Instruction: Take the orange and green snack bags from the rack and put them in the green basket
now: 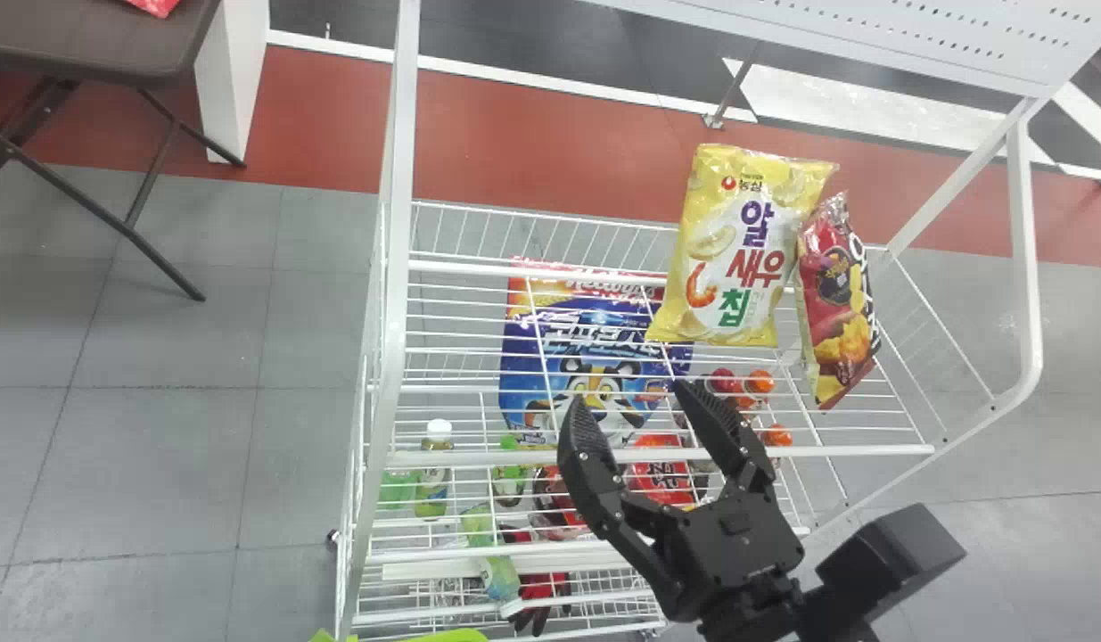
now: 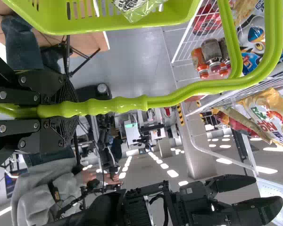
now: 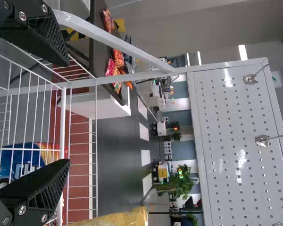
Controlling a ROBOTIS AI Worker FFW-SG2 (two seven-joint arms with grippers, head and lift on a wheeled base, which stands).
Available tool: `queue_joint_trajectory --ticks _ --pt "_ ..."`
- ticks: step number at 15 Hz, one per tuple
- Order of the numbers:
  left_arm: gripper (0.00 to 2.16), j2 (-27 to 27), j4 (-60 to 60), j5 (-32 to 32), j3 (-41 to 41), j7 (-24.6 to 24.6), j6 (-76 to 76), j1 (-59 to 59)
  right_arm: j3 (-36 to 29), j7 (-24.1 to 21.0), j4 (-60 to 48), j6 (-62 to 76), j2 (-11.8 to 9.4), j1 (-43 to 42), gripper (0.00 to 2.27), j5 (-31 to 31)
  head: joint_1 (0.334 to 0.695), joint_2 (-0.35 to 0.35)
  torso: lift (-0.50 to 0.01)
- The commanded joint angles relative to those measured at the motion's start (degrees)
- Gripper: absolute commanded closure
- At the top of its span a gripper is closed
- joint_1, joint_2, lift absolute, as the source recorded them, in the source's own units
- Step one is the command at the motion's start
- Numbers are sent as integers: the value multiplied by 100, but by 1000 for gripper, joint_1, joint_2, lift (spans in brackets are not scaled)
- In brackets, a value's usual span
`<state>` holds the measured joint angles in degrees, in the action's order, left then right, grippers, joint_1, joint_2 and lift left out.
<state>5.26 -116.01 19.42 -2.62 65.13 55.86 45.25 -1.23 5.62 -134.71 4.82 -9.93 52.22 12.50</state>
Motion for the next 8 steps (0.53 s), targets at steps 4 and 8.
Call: queue_joint_trajectory --ticks 4,8 --pt "2148 2 -9 0 -28 0 -53 45 8 0 -82 84 0 78 83 24 695 -350 0" --pt "2148 11 -27 0 -28 9 -53 54 8 9 -135 84 -9 122 83 24 695 -350 0"
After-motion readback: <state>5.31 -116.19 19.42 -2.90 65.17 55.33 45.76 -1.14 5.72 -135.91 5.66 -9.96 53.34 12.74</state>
